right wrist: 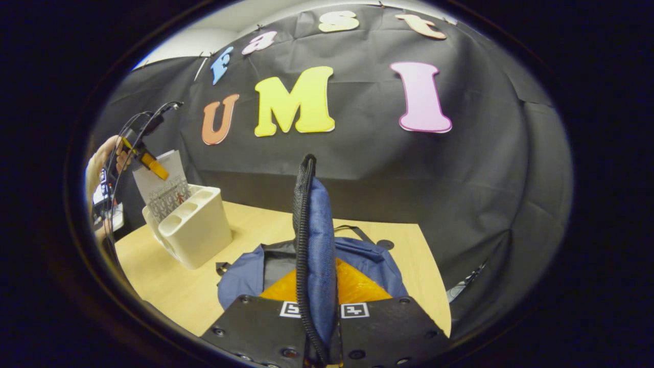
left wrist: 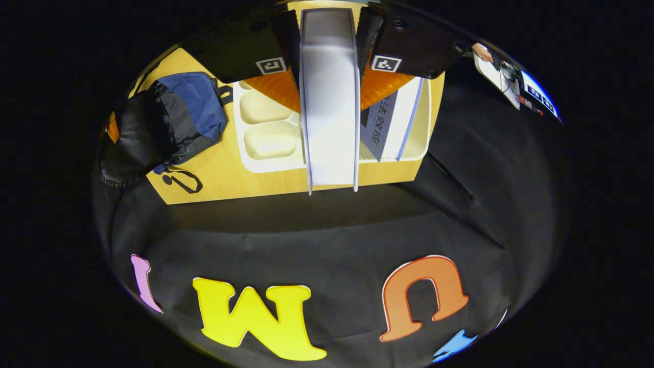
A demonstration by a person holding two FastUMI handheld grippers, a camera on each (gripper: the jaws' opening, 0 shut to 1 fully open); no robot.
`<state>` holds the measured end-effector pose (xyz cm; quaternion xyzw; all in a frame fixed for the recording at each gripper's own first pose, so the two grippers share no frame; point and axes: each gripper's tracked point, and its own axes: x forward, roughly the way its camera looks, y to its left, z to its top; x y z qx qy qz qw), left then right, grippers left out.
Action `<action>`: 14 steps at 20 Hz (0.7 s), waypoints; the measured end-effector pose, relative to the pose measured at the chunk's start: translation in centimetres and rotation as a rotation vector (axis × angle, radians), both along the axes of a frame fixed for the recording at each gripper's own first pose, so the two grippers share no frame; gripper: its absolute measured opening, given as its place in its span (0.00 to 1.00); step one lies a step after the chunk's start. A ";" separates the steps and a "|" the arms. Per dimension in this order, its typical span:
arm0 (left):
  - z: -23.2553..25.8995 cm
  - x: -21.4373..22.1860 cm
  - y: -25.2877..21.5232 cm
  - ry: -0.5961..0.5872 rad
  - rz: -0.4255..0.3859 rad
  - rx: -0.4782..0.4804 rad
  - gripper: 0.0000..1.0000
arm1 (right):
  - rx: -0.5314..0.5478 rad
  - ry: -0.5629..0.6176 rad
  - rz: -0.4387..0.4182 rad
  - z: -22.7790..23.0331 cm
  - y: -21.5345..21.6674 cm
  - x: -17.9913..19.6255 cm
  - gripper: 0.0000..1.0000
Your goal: Open the schoolbag, grab two books from the bookshelf and put them into the schoolbag.
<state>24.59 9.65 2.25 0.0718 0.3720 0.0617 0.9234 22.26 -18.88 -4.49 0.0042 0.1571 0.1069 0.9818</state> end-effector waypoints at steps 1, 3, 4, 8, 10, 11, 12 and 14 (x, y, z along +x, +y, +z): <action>0.8 -0.3 -0.5 -0.019 -0.012 0.015 0.45 | 0.009 0.005 -0.002 -0.1 0.0 0.1 0.05; 2.4 -0.7 -2.0 -0.045 -0.038 0.040 0.49 | 0.018 0.013 -0.002 -0.4 -0.1 0.2 0.05; 3.0 -0.9 -3.0 -0.051 -0.060 0.049 0.49 | 0.018 0.015 -0.001 -0.5 0.0 0.2 0.04; 6.9 -2.0 -5.3 -0.130 -0.101 0.125 0.42 | 0.021 0.014 0.000 -0.6 -0.3 0.1 0.05; 8.7 -2.3 -6.9 -0.171 -0.130 0.160 0.48 | 0.020 0.010 0.001 -0.8 -0.4 -0.2 0.05; 9.3 -2.6 -7.7 -0.180 -0.138 0.168 0.45 | 0.018 0.009 0.002 -0.9 -0.4 -0.3 0.05; 10.0 -2.9 -8.6 -0.189 -0.152 0.178 0.48 | 0.017 0.007 0.004 -1.0 -0.4 -0.4 0.05; 11.0 -3.2 -11.1 -0.213 -0.201 0.189 0.45 | 0.025 0.011 0.003 -1.1 -0.5 -0.5 0.05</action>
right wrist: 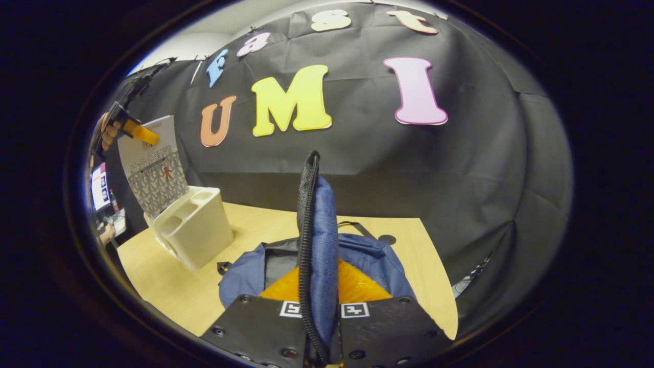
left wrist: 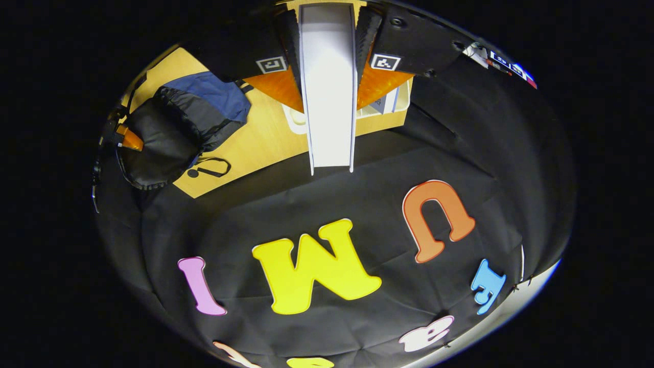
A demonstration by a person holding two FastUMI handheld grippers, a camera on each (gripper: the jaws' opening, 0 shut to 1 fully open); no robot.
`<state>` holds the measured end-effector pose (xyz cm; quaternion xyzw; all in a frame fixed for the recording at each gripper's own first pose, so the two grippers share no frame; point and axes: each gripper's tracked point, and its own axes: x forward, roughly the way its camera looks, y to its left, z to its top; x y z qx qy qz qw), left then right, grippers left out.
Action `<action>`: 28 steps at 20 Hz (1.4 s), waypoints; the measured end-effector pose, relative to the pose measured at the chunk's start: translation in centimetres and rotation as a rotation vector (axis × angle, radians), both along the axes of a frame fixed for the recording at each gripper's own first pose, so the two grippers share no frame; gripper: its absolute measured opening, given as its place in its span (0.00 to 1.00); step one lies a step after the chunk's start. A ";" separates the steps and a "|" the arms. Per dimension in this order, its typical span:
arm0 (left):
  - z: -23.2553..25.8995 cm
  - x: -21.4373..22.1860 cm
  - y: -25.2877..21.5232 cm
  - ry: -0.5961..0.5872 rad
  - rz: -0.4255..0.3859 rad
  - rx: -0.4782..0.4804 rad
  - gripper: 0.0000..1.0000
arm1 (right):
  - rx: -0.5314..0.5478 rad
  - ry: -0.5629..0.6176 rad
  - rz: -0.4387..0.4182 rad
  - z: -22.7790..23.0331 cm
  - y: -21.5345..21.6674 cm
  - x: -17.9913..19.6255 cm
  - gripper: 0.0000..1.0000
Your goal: Open the schoolbag, grab two books from the bookshelf and put them into the schoolbag.
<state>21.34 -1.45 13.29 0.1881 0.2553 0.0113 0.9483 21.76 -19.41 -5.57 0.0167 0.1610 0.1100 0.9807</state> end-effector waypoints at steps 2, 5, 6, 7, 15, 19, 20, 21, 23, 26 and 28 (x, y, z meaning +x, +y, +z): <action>0.2 -0.2 -3.0 -0.009 -0.053 -0.008 0.45 | 0.001 0.011 -0.003 -0.2 -0.2 0.0 0.05; 0.0 -0.2 -8.0 0.004 -0.140 -0.036 0.45 | 0.010 0.018 -0.003 -0.2 -0.1 0.0 0.05; -0.3 0.0 -9.3 0.011 -0.160 -0.041 0.45 | 0.011 0.020 -0.003 -0.2 -0.1 0.0 0.05; -0.7 0.2 -10.8 0.019 -0.185 -0.051 0.42 | 0.014 0.022 -0.004 -0.3 -0.1 0.1 0.05; -6.6 1.5 -19.9 0.144 -0.303 -0.332 0.46 | 0.041 0.082 -0.032 -0.1 0.2 0.7 0.05; -9.4 1.4 -22.2 0.241 -0.313 -0.558 0.46 | -0.006 0.068 -0.023 1.6 0.9 1.1 0.05; -9.8 1.6 -22.3 0.241 -0.310 -0.597 0.46 | -0.010 0.067 -0.020 1.8 1.0 1.2 0.05; -10.7 2.1 -22.2 0.244 -0.299 -0.636 0.46 | -0.012 0.067 -0.018 2.0 1.2 1.4 0.05; -12.4 2.7 -21.9 0.272 -0.253 -0.732 0.46 | -0.013 0.066 -0.020 2.6 1.2 1.8 0.05; -15.5 4.2 -20.9 0.306 -0.189 -0.872 0.46 | -0.024 0.040 -0.018 4.0 1.9 2.1 0.05; -17.7 5.2 -21.1 0.322 -0.163 -0.987 0.51 | -0.029 0.021 -0.010 5.0 2.9 2.3 0.05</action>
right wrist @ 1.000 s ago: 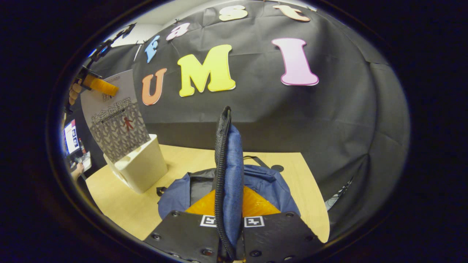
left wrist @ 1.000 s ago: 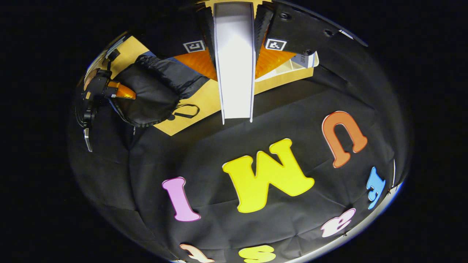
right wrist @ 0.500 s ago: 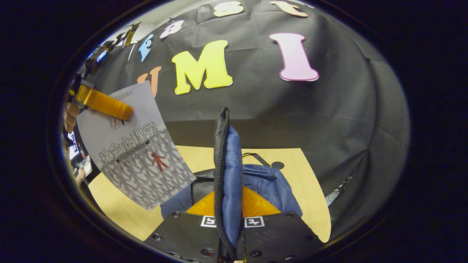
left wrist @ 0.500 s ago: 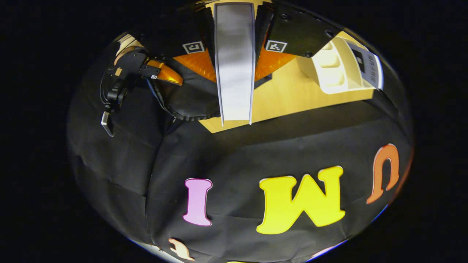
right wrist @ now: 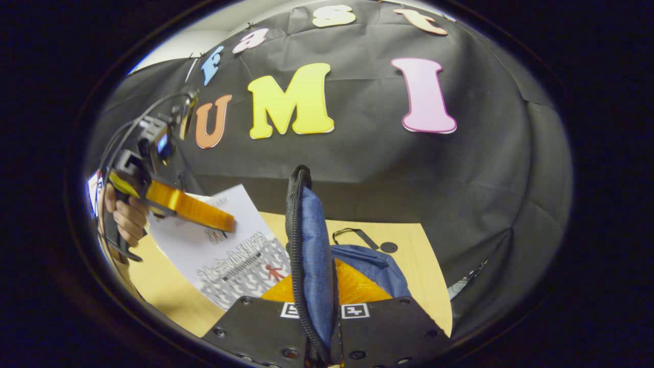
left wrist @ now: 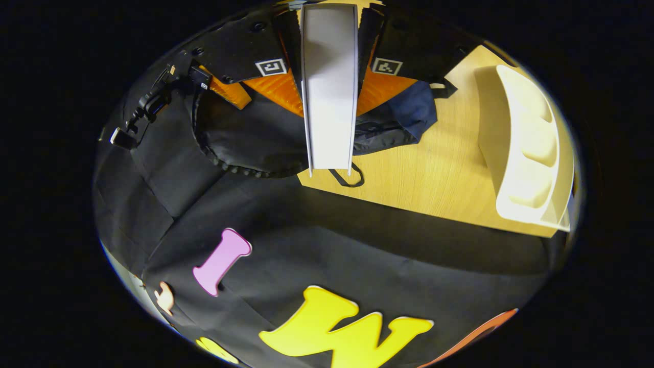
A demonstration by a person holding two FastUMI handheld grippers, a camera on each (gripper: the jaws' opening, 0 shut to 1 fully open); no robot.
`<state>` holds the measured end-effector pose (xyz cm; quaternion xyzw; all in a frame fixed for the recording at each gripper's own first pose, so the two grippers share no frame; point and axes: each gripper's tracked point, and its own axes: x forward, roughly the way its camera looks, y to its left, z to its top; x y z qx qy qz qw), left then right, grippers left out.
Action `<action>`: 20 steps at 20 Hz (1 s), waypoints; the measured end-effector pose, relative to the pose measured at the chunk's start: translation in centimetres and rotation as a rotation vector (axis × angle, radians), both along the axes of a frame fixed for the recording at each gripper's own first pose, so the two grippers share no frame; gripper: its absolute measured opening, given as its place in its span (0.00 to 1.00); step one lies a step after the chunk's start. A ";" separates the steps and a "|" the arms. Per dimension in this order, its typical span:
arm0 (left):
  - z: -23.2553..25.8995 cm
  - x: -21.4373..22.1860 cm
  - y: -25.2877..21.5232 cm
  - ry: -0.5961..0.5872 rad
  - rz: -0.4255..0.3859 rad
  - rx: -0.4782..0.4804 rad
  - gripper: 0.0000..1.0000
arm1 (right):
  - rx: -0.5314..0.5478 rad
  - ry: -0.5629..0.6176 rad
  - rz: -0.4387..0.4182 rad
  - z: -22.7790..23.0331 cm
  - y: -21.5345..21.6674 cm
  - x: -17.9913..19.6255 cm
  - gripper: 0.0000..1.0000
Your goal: Open the schoolbag, grab two books from the bookshelf and put them into the schoolbag.
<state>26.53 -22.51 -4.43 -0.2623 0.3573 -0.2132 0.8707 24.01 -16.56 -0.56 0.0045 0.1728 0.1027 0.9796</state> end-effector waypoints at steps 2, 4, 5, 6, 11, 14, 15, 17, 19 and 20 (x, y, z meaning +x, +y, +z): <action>-1.5 0.7 -0.4 0.050 0.039 -0.131 0.47 | -0.003 -0.012 0.011 0.7 1.0 0.2 0.05; -2.7 1.5 -0.7 0.078 0.066 -0.207 0.47 | 0.000 -0.017 0.022 1.0 1.8 0.2 0.05; -3.0 1.7 -1.0 0.088 0.083 -0.246 0.46 | 0.005 -0.020 0.027 1.2 2.1 0.3 0.05; -3.4 2.2 -1.3 0.098 0.102 -0.283 0.47 | 0.015 -0.026 0.022 1.6 2.1 0.3 0.05; -5.9 4.2 -2.6 0.061 0.225 -0.417 0.47 | 0.108 -0.029 0.025 2.2 3.0 0.8 0.05; -8.0 4.9 -5.9 0.048 0.193 -0.468 0.51 | 0.120 -0.034 0.032 2.3 3.5 0.8 0.05; -8.5 5.0 -6.8 0.051 0.178 -0.495 0.51 | 0.111 -0.040 0.034 2.5 3.7 0.8 0.05; -10.0 4.7 -8.3 0.073 0.151 -0.533 0.47 | 0.081 -0.056 0.034 2.8 4.1 0.8 0.05; -11.0 4.7 -9.3 0.081 0.145 -0.550 0.47 | 0.061 -0.052 0.034 2.5 4.4 0.9 0.05; -11.5 4.7 -9.8 0.069 0.140 -0.538 0.41 | 0.069 -0.047 0.041 2.4 4.9 0.9 0.05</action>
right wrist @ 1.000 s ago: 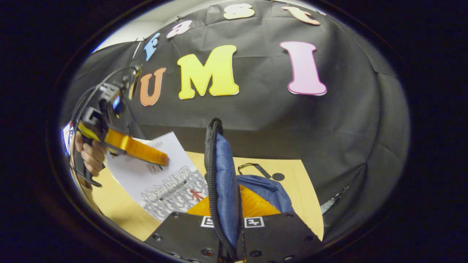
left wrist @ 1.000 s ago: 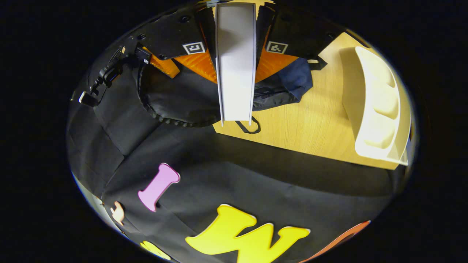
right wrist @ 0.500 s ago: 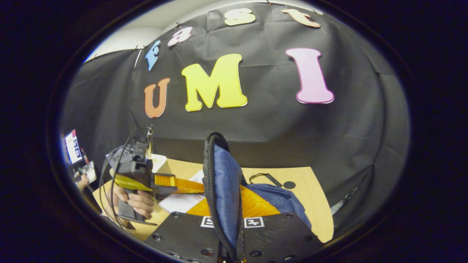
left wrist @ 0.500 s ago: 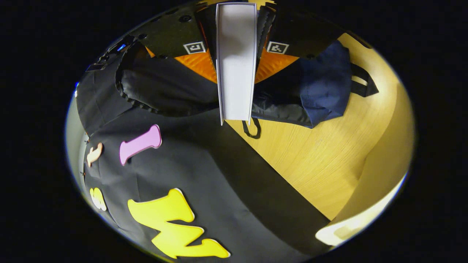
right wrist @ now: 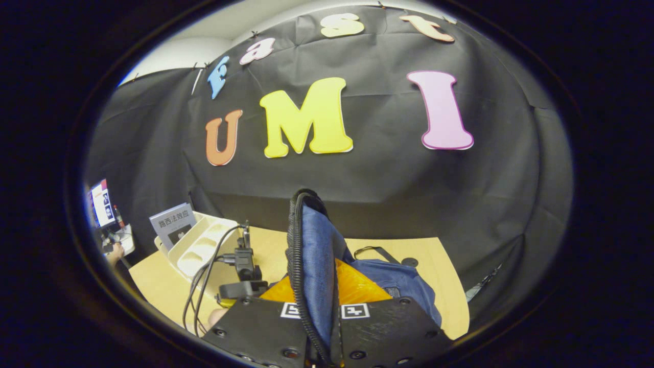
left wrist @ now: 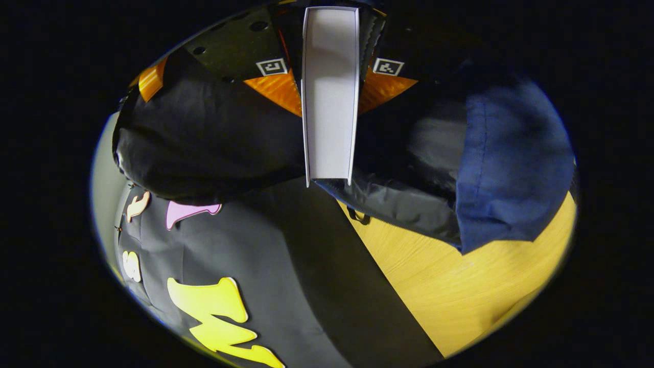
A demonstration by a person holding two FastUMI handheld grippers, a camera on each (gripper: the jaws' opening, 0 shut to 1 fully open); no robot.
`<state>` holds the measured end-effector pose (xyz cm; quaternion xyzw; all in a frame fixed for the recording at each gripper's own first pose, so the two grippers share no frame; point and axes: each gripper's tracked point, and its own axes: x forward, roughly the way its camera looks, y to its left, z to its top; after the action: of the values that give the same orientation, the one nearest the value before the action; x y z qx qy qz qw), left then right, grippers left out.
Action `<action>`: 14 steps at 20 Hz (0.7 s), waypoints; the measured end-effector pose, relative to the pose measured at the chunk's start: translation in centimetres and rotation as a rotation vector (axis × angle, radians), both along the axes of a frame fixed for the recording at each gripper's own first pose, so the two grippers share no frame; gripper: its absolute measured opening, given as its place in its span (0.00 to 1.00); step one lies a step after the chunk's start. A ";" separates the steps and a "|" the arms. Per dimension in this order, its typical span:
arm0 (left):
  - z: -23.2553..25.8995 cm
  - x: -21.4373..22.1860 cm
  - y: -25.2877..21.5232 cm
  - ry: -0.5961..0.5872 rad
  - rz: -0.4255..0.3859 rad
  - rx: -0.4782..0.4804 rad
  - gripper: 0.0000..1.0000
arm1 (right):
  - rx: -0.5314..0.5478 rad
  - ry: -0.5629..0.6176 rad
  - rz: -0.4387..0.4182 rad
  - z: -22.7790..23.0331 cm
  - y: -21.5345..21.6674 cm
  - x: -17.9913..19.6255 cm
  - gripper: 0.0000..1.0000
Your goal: Open the schoolbag, grab two books from the bookshelf and put them into the schoolbag.
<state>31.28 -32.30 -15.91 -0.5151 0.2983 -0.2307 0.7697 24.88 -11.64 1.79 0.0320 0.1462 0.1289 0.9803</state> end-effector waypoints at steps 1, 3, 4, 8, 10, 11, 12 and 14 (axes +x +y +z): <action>-0.5 0.0 -0.5 -0.014 -0.003 0.016 0.47 | 0.002 0.001 0.005 0.0 0.4 0.1 0.05; -1.5 0.0 -0.8 -0.032 0.001 0.049 0.49 | -0.015 0.001 0.009 -0.1 0.9 0.3 0.05; -2.1 -0.1 -0.9 -0.030 0.002 0.068 0.51 | -0.022 0.003 0.016 -0.3 1.4 0.1 0.05; -4.2 -0.5 -0.4 0.007 -0.037 0.182 0.65 | -0.037 0.002 0.030 -0.5 2.5 0.3 0.05; -4.2 -0.6 -0.2 -0.004 -0.054 0.269 0.73 | -0.020 0.003 0.027 -0.6 2.2 0.3 0.05; -4.3 -1.0 0.2 -0.016 -0.063 0.333 0.79 | -0.012 0.004 0.023 -0.6 1.9 0.3 0.05; -4.4 -1.4 0.4 -0.033 -0.080 0.392 0.82 | 0.000 0.004 0.020 -0.6 1.5 0.3 0.05; -4.0 -2.2 1.1 -0.057 -0.112 0.487 0.88 | 0.000 -0.007 -0.010 -0.5 -0.2 0.4 0.05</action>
<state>29.09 -31.24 -19.96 -0.2901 0.3513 -0.2090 0.8653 25.32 -11.85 1.25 0.0322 0.1428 0.1238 0.9814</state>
